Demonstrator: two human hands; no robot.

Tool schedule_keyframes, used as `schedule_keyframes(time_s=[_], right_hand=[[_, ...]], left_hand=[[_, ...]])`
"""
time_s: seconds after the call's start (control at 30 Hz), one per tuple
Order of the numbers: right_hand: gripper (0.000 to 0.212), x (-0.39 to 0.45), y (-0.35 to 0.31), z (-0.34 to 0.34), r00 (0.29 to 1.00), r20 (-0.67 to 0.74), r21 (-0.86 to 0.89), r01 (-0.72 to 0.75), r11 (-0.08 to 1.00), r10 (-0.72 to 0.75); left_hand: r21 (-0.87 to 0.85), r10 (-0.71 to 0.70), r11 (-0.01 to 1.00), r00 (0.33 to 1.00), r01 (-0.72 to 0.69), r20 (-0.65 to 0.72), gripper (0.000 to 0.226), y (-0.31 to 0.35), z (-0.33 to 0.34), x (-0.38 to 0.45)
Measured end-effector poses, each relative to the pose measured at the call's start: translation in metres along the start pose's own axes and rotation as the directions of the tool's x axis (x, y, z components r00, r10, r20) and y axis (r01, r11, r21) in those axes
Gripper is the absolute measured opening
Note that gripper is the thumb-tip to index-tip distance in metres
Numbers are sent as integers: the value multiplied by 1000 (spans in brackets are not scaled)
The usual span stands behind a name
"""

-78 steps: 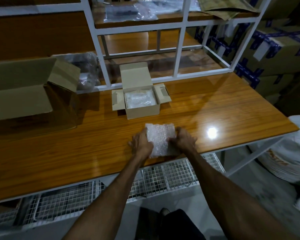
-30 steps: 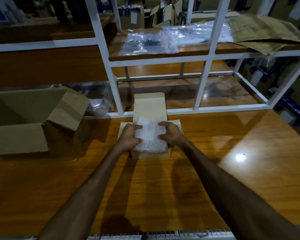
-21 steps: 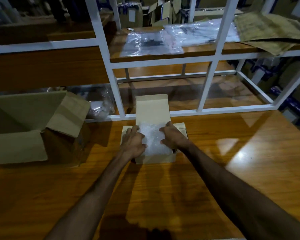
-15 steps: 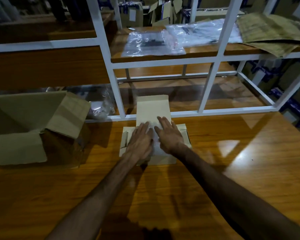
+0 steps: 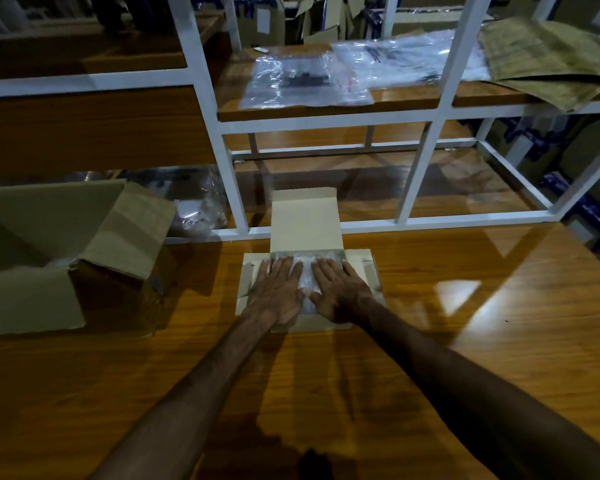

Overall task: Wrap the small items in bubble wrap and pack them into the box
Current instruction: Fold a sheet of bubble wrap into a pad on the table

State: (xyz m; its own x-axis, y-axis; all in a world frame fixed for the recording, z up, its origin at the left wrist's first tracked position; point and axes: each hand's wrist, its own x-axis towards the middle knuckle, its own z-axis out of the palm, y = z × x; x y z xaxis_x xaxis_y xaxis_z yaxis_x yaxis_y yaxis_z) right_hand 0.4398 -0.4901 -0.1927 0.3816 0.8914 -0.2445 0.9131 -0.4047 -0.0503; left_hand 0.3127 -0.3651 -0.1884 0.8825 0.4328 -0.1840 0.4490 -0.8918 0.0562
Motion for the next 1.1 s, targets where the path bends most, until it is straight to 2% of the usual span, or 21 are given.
schedule_keyframes(time_s=[0.3,0.4,0.5,0.67,1.1], right_hand=[[114,9,29,-11,991,93,-216,114,970,-96],[115,10,35,-13,986,119,-234,142,962,-117],[112,12,37,-24,970,204,-201,175,964,-133],[105,13,42,-40,944,289,-141,209,968,-161],[111,14,49,-42,950,236,-229,261,938,-207]], left_hand=[[163,63,983,991,-81,114,106,-24,-13,8],[182,80,977,983,-110,165,113,-32,-28,9],[198,72,973,975,-114,208,116,-33,-39,9],[137,90,983,969,-123,228,124,-40,-36,15],[176,93,973,952,-149,291,128,-44,-37,22]])
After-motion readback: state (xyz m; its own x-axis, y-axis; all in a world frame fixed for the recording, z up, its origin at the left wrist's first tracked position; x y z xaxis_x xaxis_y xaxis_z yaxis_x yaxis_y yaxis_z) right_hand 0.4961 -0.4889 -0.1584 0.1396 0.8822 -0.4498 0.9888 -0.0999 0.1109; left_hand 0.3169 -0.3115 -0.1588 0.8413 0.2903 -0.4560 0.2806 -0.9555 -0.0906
